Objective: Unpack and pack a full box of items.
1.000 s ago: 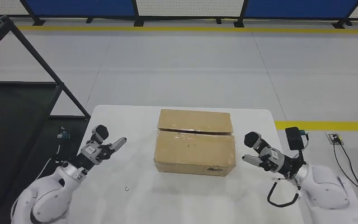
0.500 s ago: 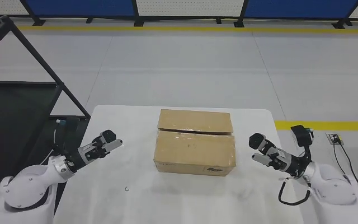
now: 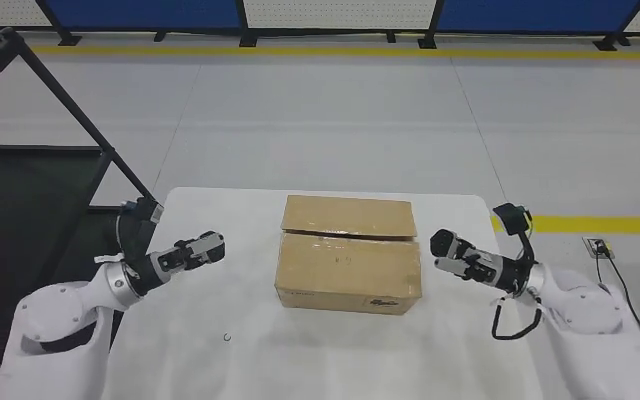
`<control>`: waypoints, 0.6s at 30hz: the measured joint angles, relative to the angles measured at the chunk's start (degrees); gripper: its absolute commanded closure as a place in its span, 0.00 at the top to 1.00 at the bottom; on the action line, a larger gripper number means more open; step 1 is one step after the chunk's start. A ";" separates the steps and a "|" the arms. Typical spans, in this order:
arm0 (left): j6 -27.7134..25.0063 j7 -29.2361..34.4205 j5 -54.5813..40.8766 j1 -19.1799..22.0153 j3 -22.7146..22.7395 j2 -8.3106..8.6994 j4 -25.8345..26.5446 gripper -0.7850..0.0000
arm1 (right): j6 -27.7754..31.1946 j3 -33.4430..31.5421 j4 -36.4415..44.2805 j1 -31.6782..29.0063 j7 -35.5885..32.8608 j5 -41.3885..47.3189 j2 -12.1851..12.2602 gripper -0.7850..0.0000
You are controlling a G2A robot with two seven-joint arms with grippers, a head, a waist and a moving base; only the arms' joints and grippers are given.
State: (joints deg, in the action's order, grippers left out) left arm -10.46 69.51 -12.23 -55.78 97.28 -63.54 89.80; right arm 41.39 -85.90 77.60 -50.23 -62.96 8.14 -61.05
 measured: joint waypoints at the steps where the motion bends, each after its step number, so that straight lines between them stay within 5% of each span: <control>1: 0.63 1.14 -0.98 0.70 -0.23 0.12 -0.82 1.00 | -0.45 0.77 -1.27 1.12 -0.42 -0.01 0.17 1.00; 9: 2.16 10.25 -6.52 3.91 -1.76 1.11 -6.26 1.00 | -1.68 8.06 -12.77 8.95 -1.62 1.65 1.83 1.00; 18: 1.37 9.93 -6.58 4.01 -2.01 1.40 -7.37 1.00 | -1.77 17.38 -18.35 13.39 -1.72 6.05 3.60 1.00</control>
State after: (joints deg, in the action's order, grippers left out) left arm -9.08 79.44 -18.81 -51.77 95.27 -62.13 82.43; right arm 39.62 -68.52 59.25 -36.83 -64.68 14.19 -57.45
